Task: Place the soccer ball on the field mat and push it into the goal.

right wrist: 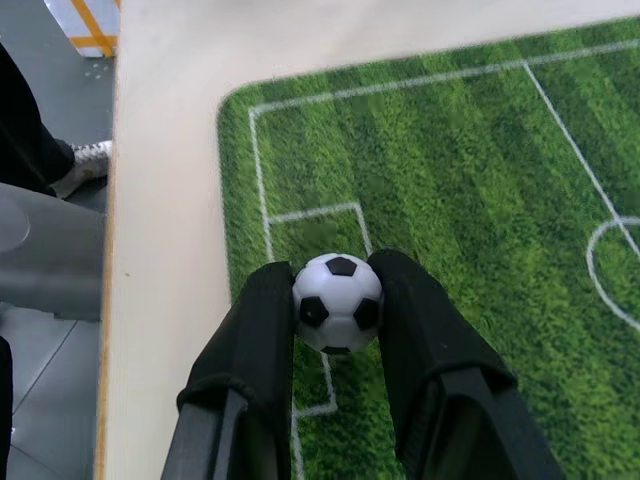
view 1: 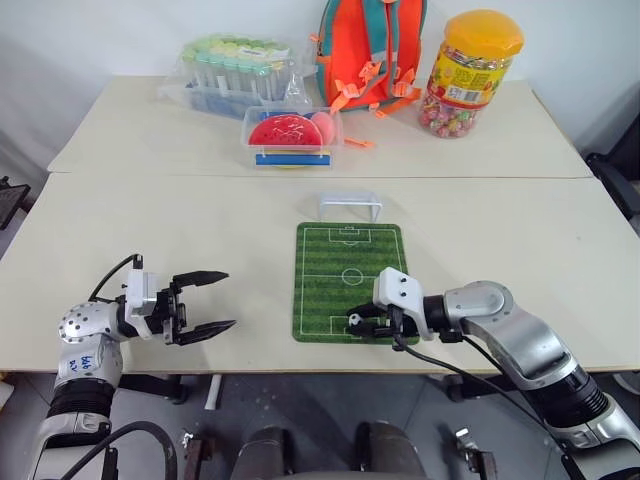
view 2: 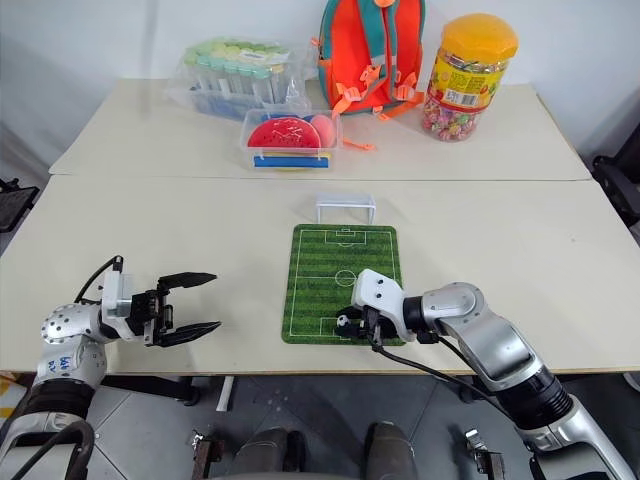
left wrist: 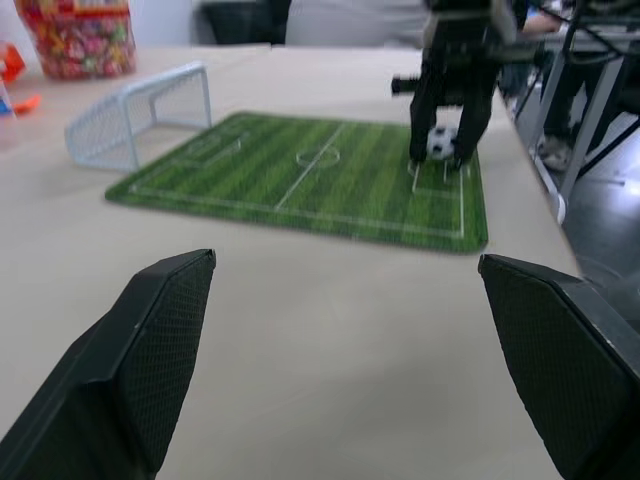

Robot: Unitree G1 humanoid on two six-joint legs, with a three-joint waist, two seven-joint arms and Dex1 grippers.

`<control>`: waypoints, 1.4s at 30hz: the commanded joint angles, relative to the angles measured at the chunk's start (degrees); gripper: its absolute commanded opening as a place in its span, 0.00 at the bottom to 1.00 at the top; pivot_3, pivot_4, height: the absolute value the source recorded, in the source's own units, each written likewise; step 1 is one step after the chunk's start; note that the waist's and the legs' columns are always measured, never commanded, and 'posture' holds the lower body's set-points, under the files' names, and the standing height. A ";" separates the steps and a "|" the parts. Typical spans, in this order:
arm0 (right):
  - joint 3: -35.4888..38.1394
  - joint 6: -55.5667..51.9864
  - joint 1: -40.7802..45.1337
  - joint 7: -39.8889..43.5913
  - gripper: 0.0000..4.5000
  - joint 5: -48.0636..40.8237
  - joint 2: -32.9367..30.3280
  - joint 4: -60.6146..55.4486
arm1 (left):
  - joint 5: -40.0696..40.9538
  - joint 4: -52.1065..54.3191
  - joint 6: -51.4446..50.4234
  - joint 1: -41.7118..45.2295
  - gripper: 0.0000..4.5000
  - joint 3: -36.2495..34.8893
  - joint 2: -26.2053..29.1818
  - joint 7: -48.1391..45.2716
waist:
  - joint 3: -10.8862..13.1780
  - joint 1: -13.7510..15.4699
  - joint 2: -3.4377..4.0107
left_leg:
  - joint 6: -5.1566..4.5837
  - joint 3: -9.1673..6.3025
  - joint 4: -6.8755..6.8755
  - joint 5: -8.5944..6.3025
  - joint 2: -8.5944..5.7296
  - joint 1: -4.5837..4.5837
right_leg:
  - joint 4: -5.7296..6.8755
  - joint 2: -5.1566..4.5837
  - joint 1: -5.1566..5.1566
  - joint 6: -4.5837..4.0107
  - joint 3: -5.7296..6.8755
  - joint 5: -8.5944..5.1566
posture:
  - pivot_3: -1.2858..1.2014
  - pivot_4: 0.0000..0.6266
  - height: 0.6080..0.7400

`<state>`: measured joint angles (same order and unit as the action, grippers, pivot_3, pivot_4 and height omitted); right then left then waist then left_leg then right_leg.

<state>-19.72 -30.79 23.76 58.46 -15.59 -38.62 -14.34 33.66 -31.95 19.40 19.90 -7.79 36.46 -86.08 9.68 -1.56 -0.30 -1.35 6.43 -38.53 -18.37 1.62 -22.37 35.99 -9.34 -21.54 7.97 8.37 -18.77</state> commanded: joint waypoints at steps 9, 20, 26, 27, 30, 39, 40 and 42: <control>0.35 0.93 -0.97 0.50 0.19 0.49 0.60 -0.92 | 0.53 2.28 -0.74 0.14 1.00 0.01 -0.72 -6.08 | 0.00 0.01 0.00 | 0.00 0.00 0.00 0.00 -0.01 0.00 | -0.01 0.00 0.00 0.00 0.00 0.00 | 0.52 0.24 1.00; -0.02 0.51 -0.79 0.79 0.59 0.75 1.17 -0.64 | -0.41 1.42 -0.74 1.43 1.00 0.54 -1.73 -5.17 | 0.00 0.02 0.00 | 0.00 0.00 -0.01 0.00 -0.02 0.00 | -0.01 0.00 0.01 0.00 0.00 0.00 | 0.52 0.24 1.00; 0.52 0.42 -0.25 1.59 0.87 0.56 0.74 -1.58 | -0.61 0.79 -0.71 1.93 1.00 0.50 -1.92 -5.12 | 0.00 0.02 0.00 | 0.00 0.00 -0.01 0.00 -0.01 0.00 | -0.01 0.00 0.01 0.00 0.00 0.00 | 0.52 0.24 1.00; 0.71 0.22 0.00 1.55 0.87 0.44 0.73 -1.89 | -0.66 0.71 -0.67 1.98 1.00 0.53 -1.98 -5.10 | 0.00 0.02 0.00 | 0.00 0.00 -0.01 0.00 -0.01 0.00 | -0.01 0.00 0.01 0.00 0.00 0.00 | 0.52 0.24 1.00; 1.29 -0.21 0.79 1.85 0.87 0.17 0.06 -3.49 | -0.74 0.54 -0.63 2.16 1.00 0.66 -2.24 -5.07 | 0.00 0.02 0.00 | 0.00 0.00 -0.01 0.00 -0.01 0.00 | -0.01 0.00 0.01 0.00 0.00 0.00 | 0.52 0.24 1.00; 5.17 -9.47 1.94 1.53 0.74 -4.57 -3.44 -14.05 | -0.22 0.15 -1.15 2.47 1.00 0.94 -2.28 -6.30 | 0.00 0.08 -0.01 | 0.00 -0.05 -0.02 0.00 0.02 -0.01 | -0.01 0.00 0.01 0.00 0.01 0.00 | 0.52 0.24 1.00; 5.13 -9.51 1.31 2.12 0.66 -4.83 -4.32 -15.36 | -0.02 0.20 -1.26 2.47 1.00 1.13 -2.16 -6.39 | 0.00 0.08 -0.01 | 0.00 -0.06 -0.02 0.00 0.01 -0.02 | -0.01 0.00 0.02 0.00 0.02 0.00 | 0.52 0.24 1.00; 4.58 -9.39 -0.08 2.83 0.50 -5.29 -5.61 -17.53 | 0.41 0.21 -1.39 2.51 1.00 1.63 -1.82 -6.42 | 0.01 0.16 -0.02 | 0.00 -0.07 -0.01 -0.01 0.01 -0.03 | -0.02 -0.01 0.02 0.00 0.02 0.00 | 0.52 0.24 1.00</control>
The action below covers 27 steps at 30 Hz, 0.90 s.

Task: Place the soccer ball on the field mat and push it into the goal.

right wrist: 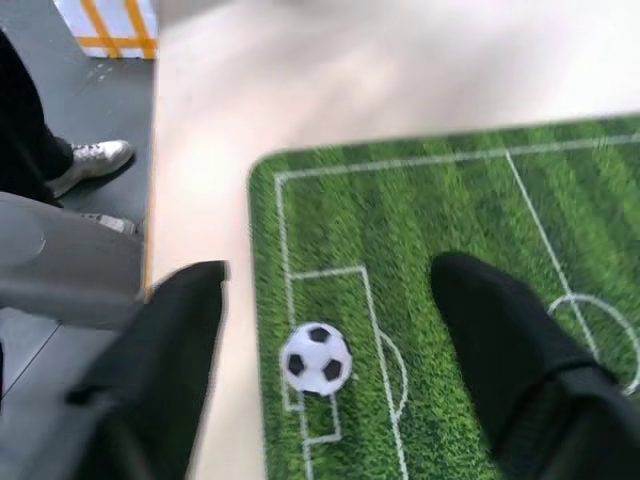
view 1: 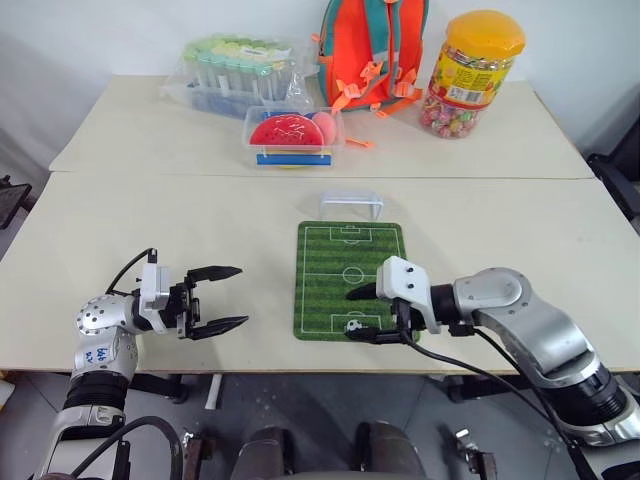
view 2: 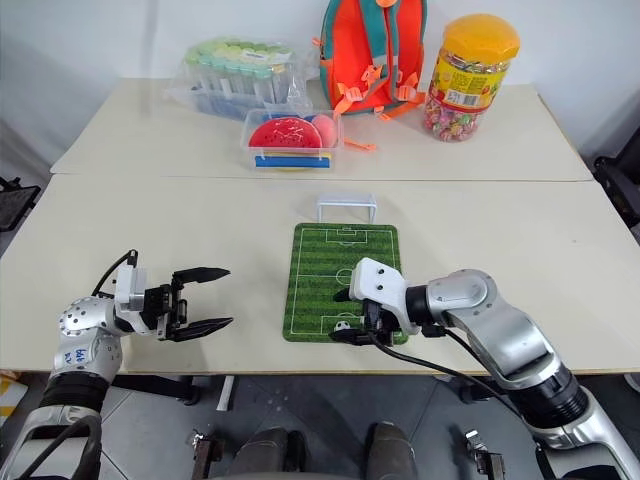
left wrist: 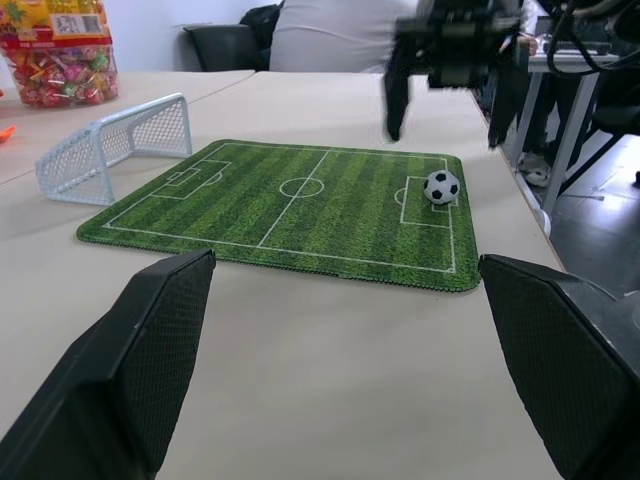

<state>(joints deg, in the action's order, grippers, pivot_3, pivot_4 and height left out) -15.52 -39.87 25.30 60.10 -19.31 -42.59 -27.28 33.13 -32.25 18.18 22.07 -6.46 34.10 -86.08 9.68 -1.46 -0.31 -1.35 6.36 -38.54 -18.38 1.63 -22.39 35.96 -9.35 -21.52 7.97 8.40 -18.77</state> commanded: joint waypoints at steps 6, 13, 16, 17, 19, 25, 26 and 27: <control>-4.41 4.04 -5.22 2.40 0.04 1.46 -2.87 -4.40 | 1.71 1.05 -0.94 0.23 1.00 1.84 1.29 -6.42 | 0.01 0.01 -0.03 | 0.00 -0.03 -0.01 0.00 -0.03 0.00 | -0.01 0.00 0.03 0.00 0.03 0.00 | 0.52 0.24 1.00; -6.29 7.04 -4.45 1.23 0.01 3.03 0.52 1.04 | 2.32 1.97 -1.74 -0.25 1.00 2.22 2.66 -6.42 | 0.02 -0.06 -0.05 | 0.01 -0.02 -0.02 0.00 -0.02 0.00 | 0.00 0.01 0.03 0.00 0.04 0.00 | 0.52 0.24 1.00; -5.85 9.11 -3.27 0.57 0.01 4.54 2.05 5.32 | 2.49 1.96 -1.84 -0.16 1.00 2.34 3.13 -6.42 | 0.03 -0.07 -0.06 | 0.01 -0.02 -0.05 0.00 -0.02 0.00 | 0.00 0.01 0.03 0.00 0.04 0.00 | 0.52 0.24 1.00; -5.54 9.83 -2.76 0.48 0.01 4.98 2.34 6.75 | 2.53 1.85 -1.84 -0.04 1.00 2.37 3.23 -6.42 | 0.03 -0.07 -0.06 | 0.01 -0.02 -0.06 0.00 -0.02 0.00 | 0.00 0.00 0.03 0.00 0.04 0.00 | 0.52 0.24 1.00; -4.09 11.86 -0.62 -0.43 0.01 6.31 2.79 11.13 | 2.41 1.29 -1.62 0.53 1.00 2.43 3.29 -6.42 | 0.03 -0.08 -0.06 | 0.01 -0.02 -0.05 0.00 -0.01 0.00 | 0.01 0.01 0.03 0.00 0.04 0.00 | 0.52 0.24 1.00; 2.89 17.50 10.41 -6.01 0.01 10.01 3.09 25.22 | 1.38 -1.92 -0.02 3.59 1.00 2.56 1.99 -6.42 | 0.07 -0.05 -0.06 | 0.01 -0.01 -0.11 0.00 -0.02 -0.03 | 0.01 0.00 0.02 0.00 0.04 0.00 | 0.52 0.24 1.00; 4.17 17.73 12.01 -6.90 0.01 10.17 2.96 26.32 | 1.08 -2.70 0.35 4.18 1.00 2.56 1.64 -6.42 | 0.07 -0.08 -0.06 | 0.01 -0.01 -0.11 0.00 -0.02 -0.03 | 0.02 0.00 0.02 0.00 0.04 0.00 | 0.52 0.24 1.00; 4.96 17.91 12.96 -7.32 0.01 10.36 2.95 27.00 | 0.91 -3.30 0.65 4.58 1.00 2.62 1.44 -6.42 | 0.07 -0.12 -0.06 | 0.01 -0.03 -0.08 0.00 -0.02 -0.03 | 0.01 0.01 0.02 0.00 0.06 0.00 | 0.52 0.24 1.00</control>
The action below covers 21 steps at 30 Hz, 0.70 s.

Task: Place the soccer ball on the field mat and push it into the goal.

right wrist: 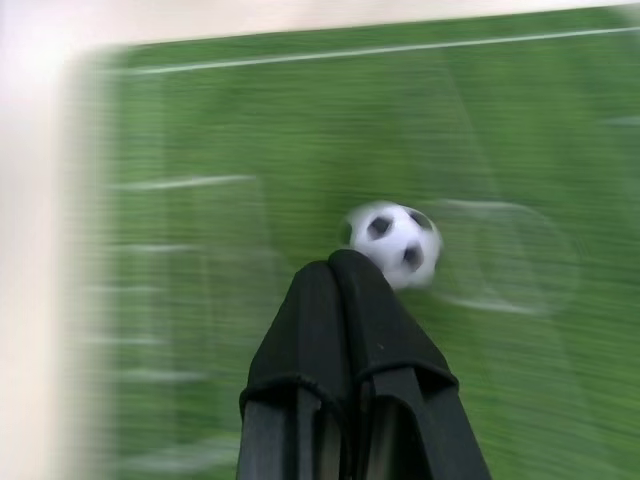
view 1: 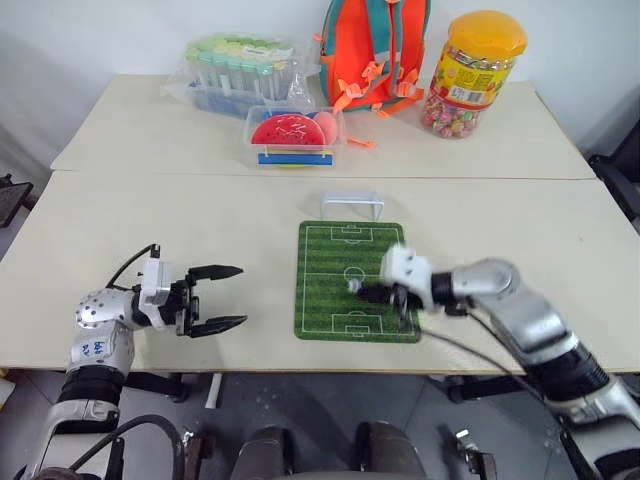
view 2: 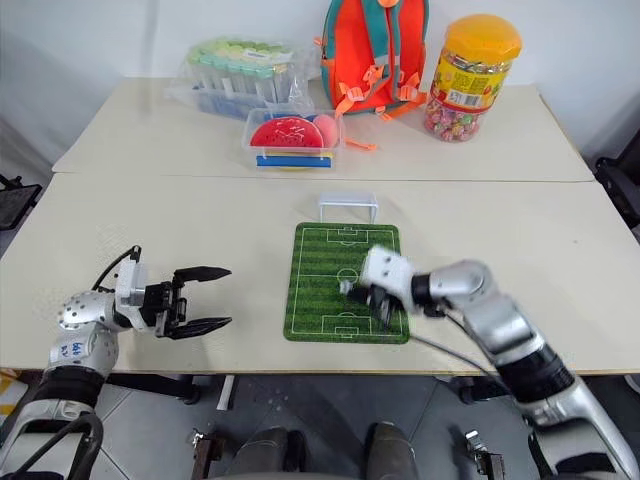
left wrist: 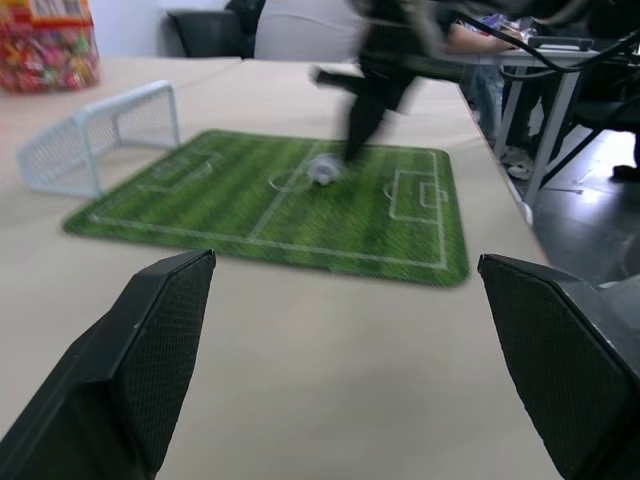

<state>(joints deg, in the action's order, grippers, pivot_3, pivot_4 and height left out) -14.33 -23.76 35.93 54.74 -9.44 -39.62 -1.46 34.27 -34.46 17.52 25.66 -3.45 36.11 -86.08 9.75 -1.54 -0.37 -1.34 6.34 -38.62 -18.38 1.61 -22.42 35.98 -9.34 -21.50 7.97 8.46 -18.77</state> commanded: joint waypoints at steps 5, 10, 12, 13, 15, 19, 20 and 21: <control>10.47 -1.04 4.65 -5.39 0.01 -1.03 -0.80 0.77 | -2.66 -5.10 1.95 3.78 1.00 -0.75 -2.20 -4.50 | 0.00 0.00 -0.01 | 0.00 -0.04 0.12 0.00 -0.06 -0.04 | -0.01 0.01 -0.02 0.00 0.15 0.00 | 0.52 0.24 1.00; 15.77 -3.64 0.04 -3.66 0.01 -3.80 -3.86 -2.33 | -4.86 -8.05 1.04 6.16 1.00 -1.53 -2.95 -0.25 | 0.01 0.01 -0.02 | 0.00 -0.04 0.06 0.00 -0.09 -0.07 | -0.02 0.00 -0.01 0.00 0.15 0.00 | 0.52 0.24 1.00; 18.03 -4.06 -3.54 -1.72 0.01 -5.16 -6.29 -4.17 | -6.04 -9.38 0.33 7.32 1.00 -1.93 -3.10 2.37 | 0.02 0.66 -0.03 | 0.00 -0.04 0.02 0.00 -0.12 -0.15 | 0.00 0.00 0.00 0.00 0.23 0.00 | 0.52 0.24 1.00; 19.16 -4.17 -5.18 -0.69 0.01 -6.50 -7.00 -5.19 | -6.63 -9.86 0.15 7.68 1.00 -2.15 -3.15 3.14 | 0.02 0.65 -0.04 | 0.00 -0.01 -0.03 0.00 -0.10 -0.21 | -0.02 0.00 0.01 0.00 0.31 0.00 | 0.52 0.24 1.00; 25.73 -3.35 -12.72 3.62 0.09 -11.73 -8.16 -6.15 | -7.30 -10.30 0.19 8.24 1.00 -2.83 -3.40 4.07 | 0.02 0.91 -0.04 | -0.01 -0.03 -0.02 -0.01 -0.13 -0.27 | -0.07 -0.02 -0.04 0.00 0.29 0.00 | 0.52 0.24 1.00; 33.73 0.79 -26.12 14.80 0.35 -17.93 -10.95 -4.28 | -9.02 -10.95 0.85 9.18 1.00 -3.93 -3.83 6.93 | 0.03 1.61 -0.05 | -0.01 0.05 -0.11 -0.01 -0.15 -0.35 | -0.09 -0.01 0.02 0.00 0.51 0.00 | 0.52 0.24 1.00; 34.86 3.23 -27.56 16.28 0.43 -18.39 -10.76 -3.03 | -9.45 -10.99 1.00 9.35 1.00 -4.01 -3.83 7.14 | 0.03 1.59 -0.06 | -0.01 0.07 -0.12 -0.01 -0.16 -0.37 | -0.10 -0.02 0.02 0.00 0.49 0.00 | 0.52 0.24 1.00; 35.51 5.08 -28.64 16.92 0.50 -18.15 -10.84 -1.71 | -9.97 -10.98 1.20 9.45 1.00 -4.07 -3.79 7.46 | 0.03 1.47 -0.06 | -0.02 0.09 -0.19 -0.01 -0.17 -0.38 | -0.10 -0.02 0.04 0.01 0.48 0.00 | 0.52 0.24 1.00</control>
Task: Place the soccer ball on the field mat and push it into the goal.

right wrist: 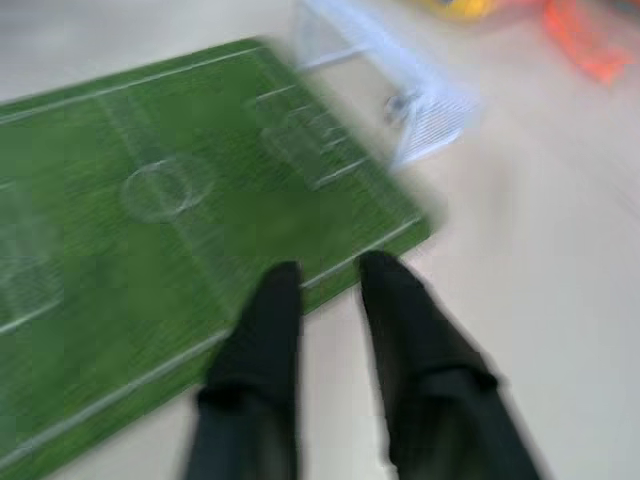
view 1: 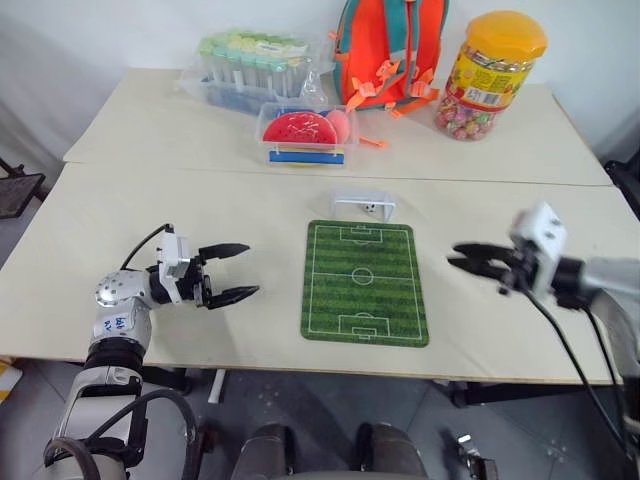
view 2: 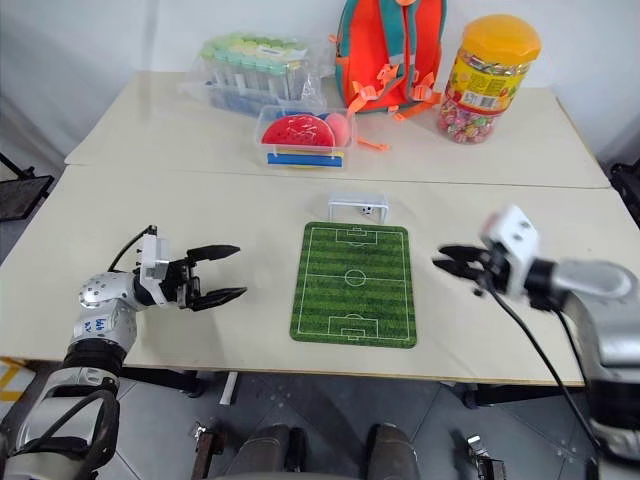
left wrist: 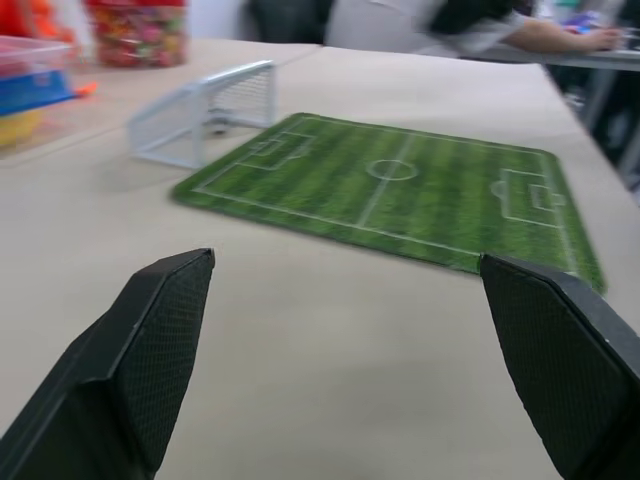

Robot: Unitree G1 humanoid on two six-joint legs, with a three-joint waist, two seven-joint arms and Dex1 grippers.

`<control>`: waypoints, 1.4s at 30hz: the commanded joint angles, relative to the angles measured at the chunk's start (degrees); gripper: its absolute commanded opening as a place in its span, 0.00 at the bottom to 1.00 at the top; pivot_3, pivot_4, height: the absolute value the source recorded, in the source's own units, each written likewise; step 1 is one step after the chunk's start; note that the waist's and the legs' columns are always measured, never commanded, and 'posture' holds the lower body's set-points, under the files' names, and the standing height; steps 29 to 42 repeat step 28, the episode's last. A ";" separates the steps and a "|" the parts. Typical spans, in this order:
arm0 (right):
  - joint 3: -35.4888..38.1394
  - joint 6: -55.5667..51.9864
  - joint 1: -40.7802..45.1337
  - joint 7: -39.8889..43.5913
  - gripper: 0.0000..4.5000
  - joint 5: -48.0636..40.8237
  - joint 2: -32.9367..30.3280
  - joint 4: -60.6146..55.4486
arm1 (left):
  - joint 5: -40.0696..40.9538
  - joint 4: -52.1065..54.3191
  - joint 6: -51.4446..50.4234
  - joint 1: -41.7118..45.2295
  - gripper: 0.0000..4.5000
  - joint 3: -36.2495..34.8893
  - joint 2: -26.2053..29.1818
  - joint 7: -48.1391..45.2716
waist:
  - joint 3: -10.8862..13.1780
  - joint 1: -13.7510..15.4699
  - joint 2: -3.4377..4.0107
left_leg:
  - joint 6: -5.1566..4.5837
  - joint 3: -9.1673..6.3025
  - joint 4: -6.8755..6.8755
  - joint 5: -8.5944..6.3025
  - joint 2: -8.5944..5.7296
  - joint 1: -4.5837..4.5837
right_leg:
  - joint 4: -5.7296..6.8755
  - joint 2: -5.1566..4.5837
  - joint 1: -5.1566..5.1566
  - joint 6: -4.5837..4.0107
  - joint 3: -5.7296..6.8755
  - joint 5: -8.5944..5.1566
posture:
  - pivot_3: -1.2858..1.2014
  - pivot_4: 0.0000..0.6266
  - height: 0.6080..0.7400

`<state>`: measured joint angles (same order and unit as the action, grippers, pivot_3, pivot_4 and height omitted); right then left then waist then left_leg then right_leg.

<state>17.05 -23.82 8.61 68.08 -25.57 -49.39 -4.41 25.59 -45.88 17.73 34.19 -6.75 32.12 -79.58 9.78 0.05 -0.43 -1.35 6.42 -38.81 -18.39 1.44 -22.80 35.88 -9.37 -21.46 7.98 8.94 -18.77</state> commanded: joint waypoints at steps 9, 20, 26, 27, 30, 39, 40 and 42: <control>9.18 12.68 -8.20 4.70 0.99 -2.87 0.59 6.12 | -0.50 3.66 -1.81 -1.39 1.00 -3.54 1.79 0.10 | 0.00 -0.29 -0.01 | 0.00 -0.11 -0.10 0.00 0.13 0.15 | 0.08 0.01 0.03 0.00 -0.06 0.00 | 0.52 0.24 1.00; 10.27 14.51 -11.78 3.10 0.99 -3.16 0.43 5.82 | -0.11 6.01 -3.31 -3.12 1.00 -6.13 3.12 -0.21 | 0.00 -0.09 0.00 | 0.00 -0.31 -0.12 0.00 0.11 0.14 | 0.07 0.00 0.07 0.00 -0.04 0.00 | 0.52 0.24 1.00; 9.92 14.23 -13.21 -1.09 0.99 -2.98 2.26 3.90 | -0.03 6.94 -4.27 -2.95 1.00 -6.99 2.88 0.78 | 0.00 -0.09 0.00 | 0.00 -0.34 -0.12 0.00 0.11 0.14 | 0.07 0.00 0.08 0.00 -0.03 0.00 | 0.52 0.24 1.00; 9.99 14.41 -13.58 -2.08 0.99 -2.94 2.94 3.39 | -0.96 7.16 -4.09 -3.21 1.00 -6.67 2.81 2.18 | 0.00 -0.09 0.00 | 0.00 -0.34 -0.12 0.00 0.11 0.14 | 0.07 0.00 0.08 0.00 -0.02 0.00 | 0.52 0.24 1.00; 10.04 14.50 -13.98 -2.91 0.99 -2.92 3.50 2.74 | -1.59 7.25 -3.92 -3.44 1.00 -6.50 2.84 3.14 | 0.00 -0.09 0.00 | 0.00 -0.34 -0.12 0.00 0.11 0.14 | 0.08 0.00 0.08 0.00 -0.02 0.00 | 0.52 0.24 1.00; 10.04 14.50 -13.98 -2.91 0.99 -2.92 3.50 2.74 | -1.59 7.25 -3.92 -3.44 1.00 -6.50 2.84 3.14 | 0.00 -0.09 0.00 | 0.00 -0.34 -0.12 0.00 0.11 0.14 | 0.08 0.00 0.08 0.00 -0.02 0.00 | 0.52 0.24 1.00; 10.04 14.50 -13.98 -2.91 0.99 -2.92 3.50 2.74 | -1.59 7.25 -3.92 -3.44 1.00 -6.50 2.84 3.14 | 0.00 -0.09 0.00 | 0.00 -0.34 -0.12 0.00 0.11 0.14 | 0.08 0.00 0.08 0.00 -0.02 0.00 | 0.52 0.24 1.00; 10.04 14.50 -13.98 -2.91 0.99 -2.92 3.50 2.74 | -1.59 7.25 -3.92 -3.44 1.00 -6.50 2.84 3.14 | 0.00 -0.09 0.00 | 0.00 -0.34 -0.12 0.00 0.11 0.14 | 0.08 0.00 0.08 0.00 -0.02 0.00 | 0.52 0.24 1.00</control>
